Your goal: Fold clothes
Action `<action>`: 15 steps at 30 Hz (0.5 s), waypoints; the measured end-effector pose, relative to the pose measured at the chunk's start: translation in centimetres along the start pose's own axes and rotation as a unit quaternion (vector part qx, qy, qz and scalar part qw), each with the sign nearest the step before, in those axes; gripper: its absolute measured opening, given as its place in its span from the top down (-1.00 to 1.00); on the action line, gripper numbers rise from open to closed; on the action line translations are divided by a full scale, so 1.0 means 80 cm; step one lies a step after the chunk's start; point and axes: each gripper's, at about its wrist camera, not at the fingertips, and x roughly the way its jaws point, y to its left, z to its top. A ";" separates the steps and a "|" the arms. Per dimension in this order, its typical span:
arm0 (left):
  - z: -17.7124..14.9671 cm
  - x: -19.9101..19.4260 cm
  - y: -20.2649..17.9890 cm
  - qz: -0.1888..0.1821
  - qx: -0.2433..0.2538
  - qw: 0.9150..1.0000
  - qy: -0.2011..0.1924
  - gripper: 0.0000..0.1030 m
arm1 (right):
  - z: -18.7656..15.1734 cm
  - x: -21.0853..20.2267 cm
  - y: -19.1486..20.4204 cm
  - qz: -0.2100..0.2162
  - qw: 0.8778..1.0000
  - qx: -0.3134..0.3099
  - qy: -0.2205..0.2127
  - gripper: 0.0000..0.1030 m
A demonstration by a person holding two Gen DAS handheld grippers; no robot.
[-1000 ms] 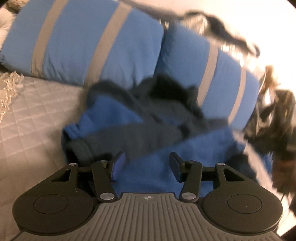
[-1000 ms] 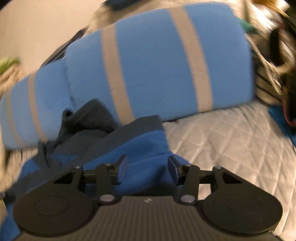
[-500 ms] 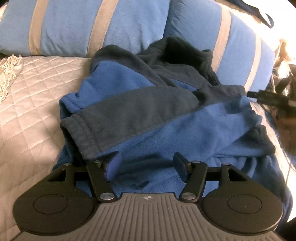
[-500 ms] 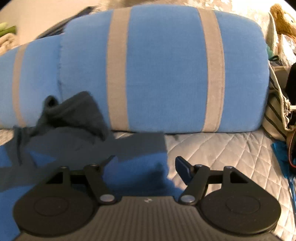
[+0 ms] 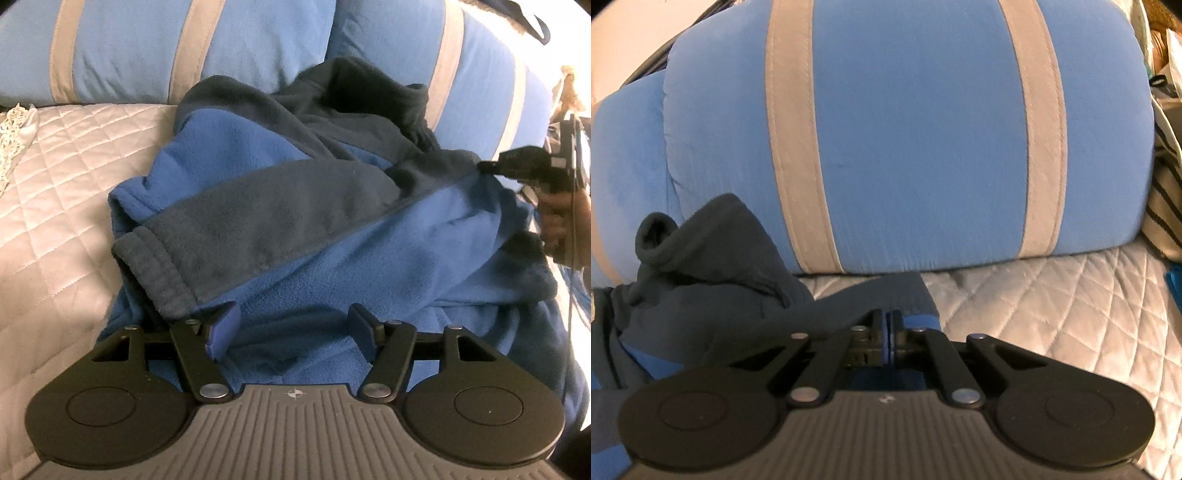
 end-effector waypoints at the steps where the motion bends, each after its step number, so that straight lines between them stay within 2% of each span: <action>1: 0.000 0.000 -0.001 0.001 0.000 1.000 0.001 -0.25 | 0.003 0.002 0.000 0.001 1.000 0.004 -0.002 0.97; 6: 0.001 0.000 -0.002 0.005 -0.002 1.000 0.005 -0.27 | 0.014 0.000 -0.001 -0.009 1.000 0.024 -0.017 1.00; 10: 0.003 0.002 -0.001 0.006 -0.007 1.000 0.008 -0.28 | 0.019 0.010 -0.006 -0.016 0.999 0.042 -0.010 0.99; 11: 0.003 0.002 0.000 0.005 -0.011 1.000 0.008 -0.29 | 0.021 0.009 -0.007 -0.017 0.999 0.045 -0.007 0.82; 12: 0.004 0.003 0.001 0.003 -0.015 1.000 0.009 -0.29 | 0.022 0.009 -0.008 -0.018 0.999 0.047 -0.004 0.77; 14: 0.006 0.003 0.001 0.001 -0.023 1.000 0.010 -0.29 | 0.026 0.003 -0.014 -0.017 0.998 0.057 -0.003 0.03; 15: 0.006 0.003 0.002 0.001 -0.028 1.000 0.011 -0.29 | 0.026 0.001 -0.017 -0.013 0.998 0.062 -0.004 -0.14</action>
